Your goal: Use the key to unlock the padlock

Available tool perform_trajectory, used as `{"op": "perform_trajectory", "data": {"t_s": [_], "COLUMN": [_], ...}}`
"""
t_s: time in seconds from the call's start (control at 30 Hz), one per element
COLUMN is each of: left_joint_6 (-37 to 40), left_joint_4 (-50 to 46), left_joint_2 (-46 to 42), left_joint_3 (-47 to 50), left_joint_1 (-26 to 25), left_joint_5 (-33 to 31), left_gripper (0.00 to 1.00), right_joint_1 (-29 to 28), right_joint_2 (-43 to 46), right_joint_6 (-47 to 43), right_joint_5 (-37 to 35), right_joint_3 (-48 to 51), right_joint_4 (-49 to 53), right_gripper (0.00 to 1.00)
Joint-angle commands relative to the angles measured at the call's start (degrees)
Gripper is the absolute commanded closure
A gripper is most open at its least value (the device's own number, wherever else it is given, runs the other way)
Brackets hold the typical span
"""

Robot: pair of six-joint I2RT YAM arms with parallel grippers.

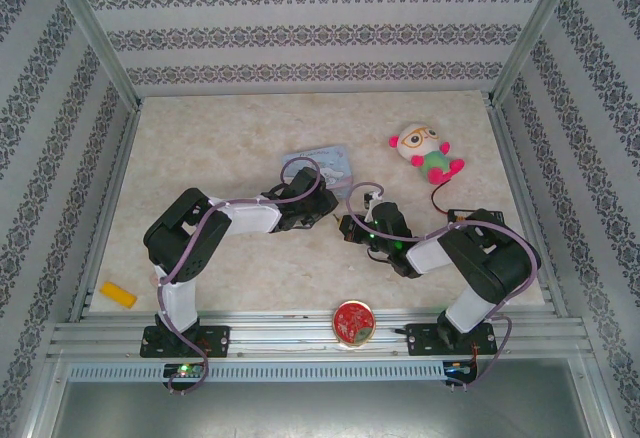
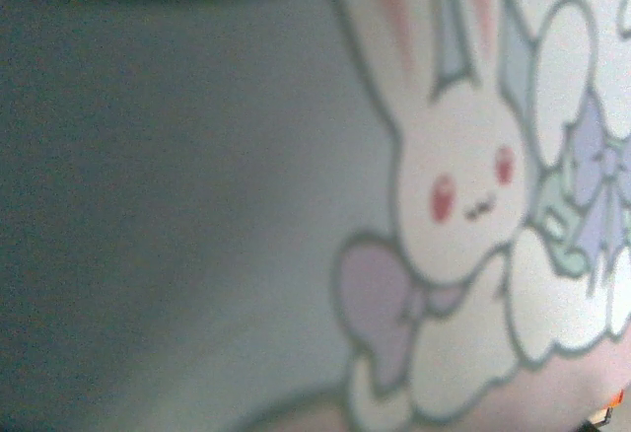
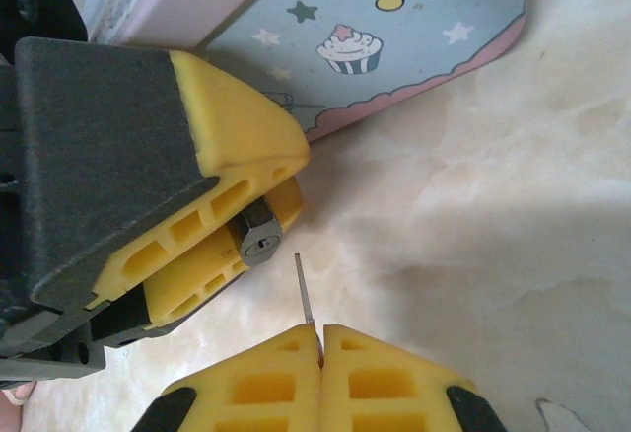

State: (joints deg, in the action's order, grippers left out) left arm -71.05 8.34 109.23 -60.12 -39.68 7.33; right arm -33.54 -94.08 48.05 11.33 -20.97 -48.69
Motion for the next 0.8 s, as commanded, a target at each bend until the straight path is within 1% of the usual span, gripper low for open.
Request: {"op": "perform_trajectory", "data": {"t_s": [0.0,0.77], "left_joint_6": [-3.85,-4.23], "left_joint_4": [-0.52,0.11], "left_joint_2": [-0.43,0.47], "left_joint_3": [0.70,0.53], "left_joint_1": [-0.31,-0.31], "left_joint_5": [4.43,5.32], "left_gripper": [1.00,1.00], "right_joint_1": [-0.64,-0.74], "right_joint_2": [1.36,-0.74], "right_joint_6": [-0.54,-0.46], "right_joint_5": [-1.31,-0.15], "right_joint_3": [0.02,-2.25], "right_joint_4": [-1.98,-2.79], "right_gripper": [1.00,1.00]}}
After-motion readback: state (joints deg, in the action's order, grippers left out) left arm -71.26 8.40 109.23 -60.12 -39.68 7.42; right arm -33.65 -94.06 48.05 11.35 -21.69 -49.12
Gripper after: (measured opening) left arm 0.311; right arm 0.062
